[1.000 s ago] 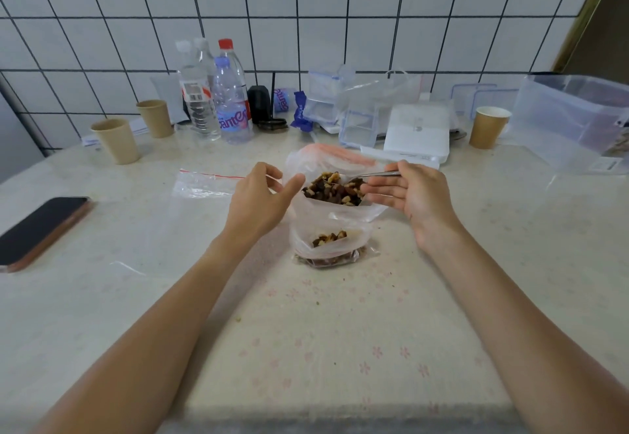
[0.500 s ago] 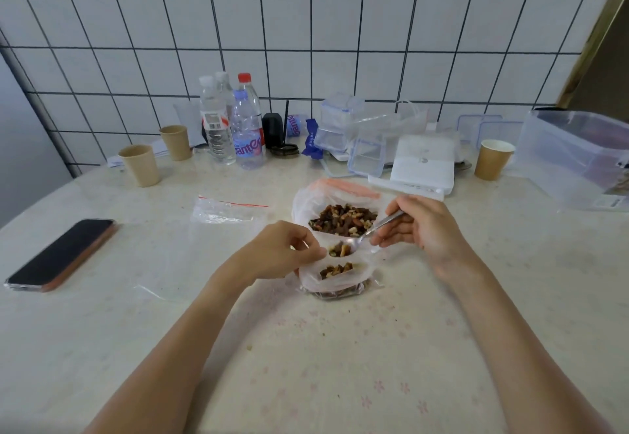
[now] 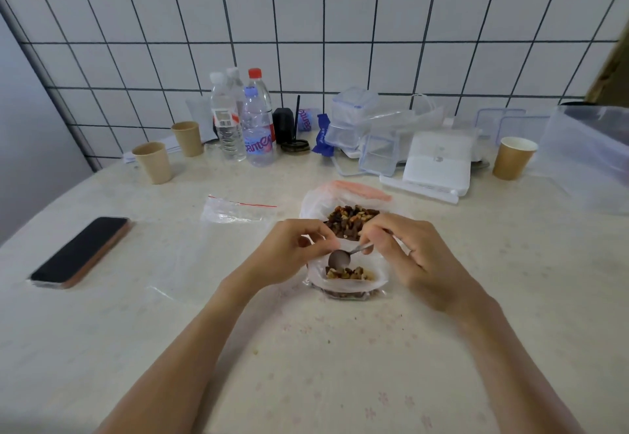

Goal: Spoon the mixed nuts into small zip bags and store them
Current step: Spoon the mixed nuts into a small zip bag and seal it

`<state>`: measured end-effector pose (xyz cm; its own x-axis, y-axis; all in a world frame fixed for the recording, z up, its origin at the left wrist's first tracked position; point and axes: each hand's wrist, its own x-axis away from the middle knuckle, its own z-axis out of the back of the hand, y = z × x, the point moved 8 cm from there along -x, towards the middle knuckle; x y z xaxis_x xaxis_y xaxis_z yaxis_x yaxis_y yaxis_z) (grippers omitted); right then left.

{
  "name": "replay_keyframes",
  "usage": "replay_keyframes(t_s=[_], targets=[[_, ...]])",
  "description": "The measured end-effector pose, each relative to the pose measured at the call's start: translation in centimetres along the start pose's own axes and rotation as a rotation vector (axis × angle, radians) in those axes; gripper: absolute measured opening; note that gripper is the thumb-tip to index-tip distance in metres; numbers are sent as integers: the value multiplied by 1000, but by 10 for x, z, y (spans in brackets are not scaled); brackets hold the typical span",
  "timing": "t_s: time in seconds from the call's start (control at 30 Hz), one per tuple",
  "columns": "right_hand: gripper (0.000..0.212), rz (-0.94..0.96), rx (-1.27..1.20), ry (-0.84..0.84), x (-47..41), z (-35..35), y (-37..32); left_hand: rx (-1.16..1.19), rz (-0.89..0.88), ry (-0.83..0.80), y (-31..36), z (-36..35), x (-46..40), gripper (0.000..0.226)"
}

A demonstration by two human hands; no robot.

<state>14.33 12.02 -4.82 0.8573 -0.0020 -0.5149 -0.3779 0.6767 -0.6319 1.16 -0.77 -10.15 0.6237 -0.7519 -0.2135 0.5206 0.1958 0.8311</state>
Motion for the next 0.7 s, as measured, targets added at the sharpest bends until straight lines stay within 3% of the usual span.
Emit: replay_keyframes(t_s=[0.17, 0.23, 0.33, 0.47, 0.7], targets=[[30, -115, -261, 295, -2, 23, 27, -71, 9, 18, -10, 3, -3, 17], [31, -236, -372, 417, 0, 28, 51, -82, 50, 103, -16, 12, -5, 35], [31, -412, -521, 533, 5, 28, 85, -123, 150, 322, -33, 32, -5, 42], [31, -523, -517, 556, 9, 23, 102, -226, 225, 503, -47, 41, -3, 41], [22, -486, -213, 309, -9, 20, 76, -191, 245, 424, -58, 31, -19, 74]])
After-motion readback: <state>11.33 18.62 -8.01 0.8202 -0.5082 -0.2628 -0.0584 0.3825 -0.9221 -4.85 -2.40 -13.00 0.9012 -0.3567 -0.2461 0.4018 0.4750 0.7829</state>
